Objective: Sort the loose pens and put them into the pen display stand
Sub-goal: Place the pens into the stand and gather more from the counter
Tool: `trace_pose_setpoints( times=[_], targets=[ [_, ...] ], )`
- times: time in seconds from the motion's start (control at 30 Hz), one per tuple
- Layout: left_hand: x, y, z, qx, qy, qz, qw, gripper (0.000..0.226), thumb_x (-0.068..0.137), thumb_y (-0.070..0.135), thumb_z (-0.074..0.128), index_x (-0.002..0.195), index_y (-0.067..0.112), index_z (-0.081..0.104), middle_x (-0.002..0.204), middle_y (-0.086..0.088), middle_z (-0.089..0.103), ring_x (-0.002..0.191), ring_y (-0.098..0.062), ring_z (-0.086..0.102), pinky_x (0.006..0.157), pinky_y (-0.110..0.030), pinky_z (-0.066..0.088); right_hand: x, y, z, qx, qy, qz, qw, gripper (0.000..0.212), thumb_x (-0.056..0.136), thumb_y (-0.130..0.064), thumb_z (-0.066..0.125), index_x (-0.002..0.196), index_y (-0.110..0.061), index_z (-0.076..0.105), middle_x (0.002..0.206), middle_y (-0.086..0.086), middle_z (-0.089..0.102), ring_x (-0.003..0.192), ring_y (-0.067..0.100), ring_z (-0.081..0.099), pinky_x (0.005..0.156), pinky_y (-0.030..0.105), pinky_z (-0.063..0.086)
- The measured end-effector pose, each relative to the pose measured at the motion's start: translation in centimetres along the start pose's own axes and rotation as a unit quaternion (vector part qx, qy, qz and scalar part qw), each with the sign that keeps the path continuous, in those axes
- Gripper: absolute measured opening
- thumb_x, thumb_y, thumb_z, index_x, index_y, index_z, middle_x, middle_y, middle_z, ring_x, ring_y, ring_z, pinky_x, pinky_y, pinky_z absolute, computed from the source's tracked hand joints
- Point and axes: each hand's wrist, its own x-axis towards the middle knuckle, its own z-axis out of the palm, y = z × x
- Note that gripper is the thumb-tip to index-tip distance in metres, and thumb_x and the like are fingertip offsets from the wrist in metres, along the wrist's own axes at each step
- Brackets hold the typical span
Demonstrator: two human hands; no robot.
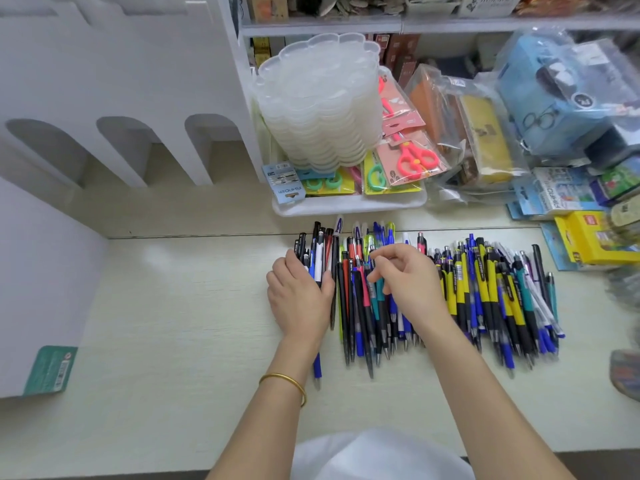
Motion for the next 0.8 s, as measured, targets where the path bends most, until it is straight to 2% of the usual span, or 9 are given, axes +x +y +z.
trace_pose_setpoints(
  times=[0.17, 0.27, 0.33, 0.47, 0.6, 0.7, 0.8],
  targets=[
    [0.2, 0.1, -0.1, -0.010, 0.002, -0.010, 1.000, 0.072, 0.081, 0.044, 0.068, 0.131, -0.003, 0.045, 0.121, -0.020, 0.052, 0.102, -0.035, 0.049, 0.083, -0.040, 0.044, -0.2, 0.1, 0.1, -0.003, -0.005, 0.001, 1.000, 0.015, 0.096, -0.012, 0.051, 0.095, -0.023, 0.061, 0.072, -0.001, 0.069, 0.056, 0.000, 0.055, 0.067, 0.025, 0.052],
    [0.1, 0.0, -0.1, -0.006, 0.007, -0.004, 1.000, 0.076, 0.080, 0.047, 0.069, 0.133, -0.001, 0.043, 0.125, -0.018, 0.050, 0.105, -0.034, 0.048, 0.085, -0.040, 0.043, -0.3, 0.1, 0.2, -0.006, -0.009, 0.004, 1.000, 0.014, 0.096, -0.012, 0.051, 0.097, -0.021, 0.062, 0.073, -0.001, 0.069, 0.051, -0.006, 0.053, 0.062, 0.018, 0.046],
    [0.2, 0.1, -0.2, -0.002, 0.000, -0.008, 1.000, 0.077, 0.080, 0.047, 0.069, 0.134, 0.000, 0.042, 0.126, -0.018, 0.049, 0.106, -0.033, 0.047, 0.086, -0.039, 0.043, -0.3, 0.1, 0.2, -0.012, -0.011, 0.004, 1.000, 0.014, 0.096, -0.013, 0.050, 0.097, -0.022, 0.061, 0.073, -0.002, 0.069, 0.050, -0.003, 0.052, 0.058, 0.017, 0.047],
    [0.4, 0.4, -0.3, -0.007, -0.001, -0.018, 1.000, 0.074, 0.076, 0.041, 0.071, 0.130, -0.002, 0.044, 0.122, -0.019, 0.050, 0.104, -0.034, 0.048, 0.084, -0.039, 0.044, -0.4, 0.1, 0.1, -0.015, -0.007, 0.002, 1.000, 0.014, 0.096, -0.013, 0.051, 0.099, -0.020, 0.063, 0.072, -0.002, 0.070, 0.057, 0.013, 0.054, 0.063, 0.031, 0.053],
    [0.9, 0.5, -0.8, -0.010, -0.024, -0.035, 0.999, 0.065, 0.076, 0.036, 0.068, 0.123, -0.002, 0.045, 0.117, -0.018, 0.048, 0.102, -0.032, 0.045, 0.081, -0.036, 0.042, -0.4, 0.1, 0.0, -0.013, -0.002, -0.002, 1.000, 0.017, 0.096, -0.012, 0.051, 0.092, -0.026, 0.061, 0.070, -0.002, 0.069, 0.058, 0.011, 0.054, 0.069, 0.038, 0.054],
    [1.1, 0.5, -1.0, -0.011, -0.020, -0.031, 0.999, 0.050, 0.078, 0.027, 0.065, 0.114, -0.003, 0.049, 0.110, -0.020, 0.051, 0.096, -0.033, 0.047, 0.075, -0.036, 0.042, -0.6, 0.2, -0.1, -0.006, -0.001, 0.001, 1.000, 0.018, 0.096, -0.011, 0.050, 0.093, -0.024, 0.061, 0.068, -0.002, 0.069, 0.058, 0.013, 0.055, 0.070, 0.041, 0.054],
    [1.4, 0.6, -1.4, 0.003, -0.040, -0.035, 0.999, 0.045, 0.082, 0.028, 0.062, 0.114, 0.000, 0.047, 0.113, -0.017, 0.050, 0.099, -0.030, 0.047, 0.078, -0.034, 0.043, -0.7, 0.2, -0.2, -0.004, 0.002, 0.003, 1.000, 0.016, 0.096, -0.011, 0.050, 0.095, -0.021, 0.062, 0.069, -0.002, 0.068, 0.063, 0.016, 0.058, 0.071, 0.043, 0.054]
  ],
)
